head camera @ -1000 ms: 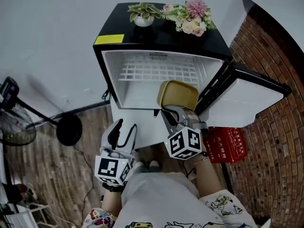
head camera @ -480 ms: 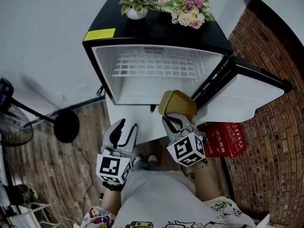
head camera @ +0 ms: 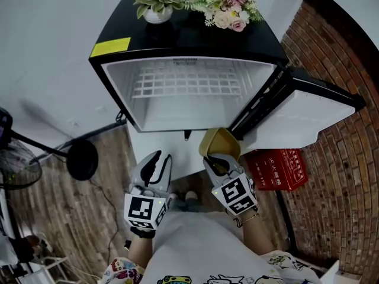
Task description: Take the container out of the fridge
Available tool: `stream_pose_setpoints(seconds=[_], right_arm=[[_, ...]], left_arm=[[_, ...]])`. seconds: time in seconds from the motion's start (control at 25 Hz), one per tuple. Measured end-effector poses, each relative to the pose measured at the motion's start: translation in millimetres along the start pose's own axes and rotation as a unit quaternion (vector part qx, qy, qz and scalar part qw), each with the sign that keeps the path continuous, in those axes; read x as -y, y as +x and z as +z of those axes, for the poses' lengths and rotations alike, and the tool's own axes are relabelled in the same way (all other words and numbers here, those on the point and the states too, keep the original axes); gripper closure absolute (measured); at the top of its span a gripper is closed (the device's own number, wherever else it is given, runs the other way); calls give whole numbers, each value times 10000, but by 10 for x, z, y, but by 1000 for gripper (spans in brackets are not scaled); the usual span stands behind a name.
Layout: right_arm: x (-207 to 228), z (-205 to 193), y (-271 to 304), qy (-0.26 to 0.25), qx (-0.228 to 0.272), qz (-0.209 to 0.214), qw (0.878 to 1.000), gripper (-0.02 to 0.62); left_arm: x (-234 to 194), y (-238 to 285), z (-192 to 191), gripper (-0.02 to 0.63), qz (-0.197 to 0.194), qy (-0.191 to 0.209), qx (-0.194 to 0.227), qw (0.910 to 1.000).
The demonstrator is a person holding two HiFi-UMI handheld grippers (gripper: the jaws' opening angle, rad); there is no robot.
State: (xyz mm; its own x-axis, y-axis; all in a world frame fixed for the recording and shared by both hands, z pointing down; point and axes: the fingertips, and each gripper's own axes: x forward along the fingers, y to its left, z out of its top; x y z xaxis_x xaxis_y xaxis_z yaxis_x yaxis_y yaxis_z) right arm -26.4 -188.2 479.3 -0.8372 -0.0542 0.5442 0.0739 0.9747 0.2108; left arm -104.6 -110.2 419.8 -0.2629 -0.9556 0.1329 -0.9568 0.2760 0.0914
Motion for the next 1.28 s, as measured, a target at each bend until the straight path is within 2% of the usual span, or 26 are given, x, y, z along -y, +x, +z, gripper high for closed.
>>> stream_pose_setpoints(seconds=[0.64,0.88,1.28], right_arm=[[218,-250,-154,1228,408,-299,9911,581],[327,-139,-191,1630,767,-319,9831,581],[456,149,-254,1526,1120,-445,9809,581]], left_arm=[[-70,186,-81,579,-66,37,-122,9999],[-142,173,-119,607,-46,64,-139,9999],[-263,147,-130,607,59,0,-100,9999]])
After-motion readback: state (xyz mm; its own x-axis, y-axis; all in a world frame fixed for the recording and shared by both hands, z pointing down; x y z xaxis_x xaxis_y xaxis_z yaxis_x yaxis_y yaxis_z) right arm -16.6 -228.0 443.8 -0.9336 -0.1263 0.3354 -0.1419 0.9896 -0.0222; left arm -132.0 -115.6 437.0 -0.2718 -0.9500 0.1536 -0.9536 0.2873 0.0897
